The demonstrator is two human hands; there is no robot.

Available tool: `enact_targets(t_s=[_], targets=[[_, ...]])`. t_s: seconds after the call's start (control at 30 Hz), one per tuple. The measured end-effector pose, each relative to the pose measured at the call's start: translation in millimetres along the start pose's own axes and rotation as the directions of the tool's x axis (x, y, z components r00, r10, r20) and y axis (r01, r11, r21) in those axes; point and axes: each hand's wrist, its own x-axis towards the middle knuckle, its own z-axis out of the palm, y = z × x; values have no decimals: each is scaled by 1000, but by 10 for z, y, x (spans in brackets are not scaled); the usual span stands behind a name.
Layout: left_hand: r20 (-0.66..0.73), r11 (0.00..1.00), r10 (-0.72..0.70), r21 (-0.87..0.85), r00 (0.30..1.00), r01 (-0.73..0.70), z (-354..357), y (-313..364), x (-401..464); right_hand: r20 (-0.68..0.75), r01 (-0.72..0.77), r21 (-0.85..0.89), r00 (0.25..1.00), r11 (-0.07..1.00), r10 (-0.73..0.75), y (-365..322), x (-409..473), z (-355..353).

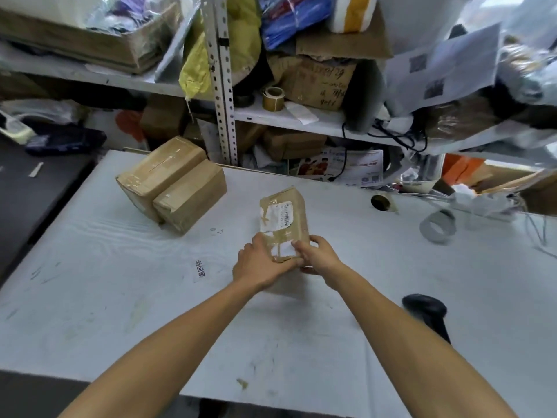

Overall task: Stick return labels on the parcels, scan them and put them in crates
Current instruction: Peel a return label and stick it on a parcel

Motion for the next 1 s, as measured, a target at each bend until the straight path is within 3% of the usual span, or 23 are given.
enact_targets(t_s=[0.17,0.27,0.4,0.5,0.67,0.77,0.83,0.93,1.0], targets=[[37,917,188,-364,981,-162,77,391,-99,-19,108,-46,994,993,-109,10,-411,-904],[114,818,153,-571,982,-62,127,635,-68,40,147,-138,989,979,-143,55,-715,-1393],[293,825,215,-565,932,-13,263,847,-137,49,177,-139,984,974,-172,254,-1004,-1923],[396,848,223,-529,891,23,397,933,-257,-36,205,-79,977,976,-208,490,-1116,-2236],[508,794,160,-575,847,195,594,951,-430,-227,303,80,933,950,-279,782,-1181,-2556],[468,719,117,-649,876,250,660,904,-526,-492,347,181,842,920,-221,892,-1172,-2601],[414,643,56,-712,909,284,705,857,-590,-575,189,101,812,977,-98,1056,-1147,-2618],[351,559,-26,-771,936,305,729,789,-697,-481,-163,-41,868,986,124,1475,-1064,-2528],[320,544,-60,-783,945,300,734,738,-747,-406,-234,-56,893,971,192,1636,-1068,-2397]])
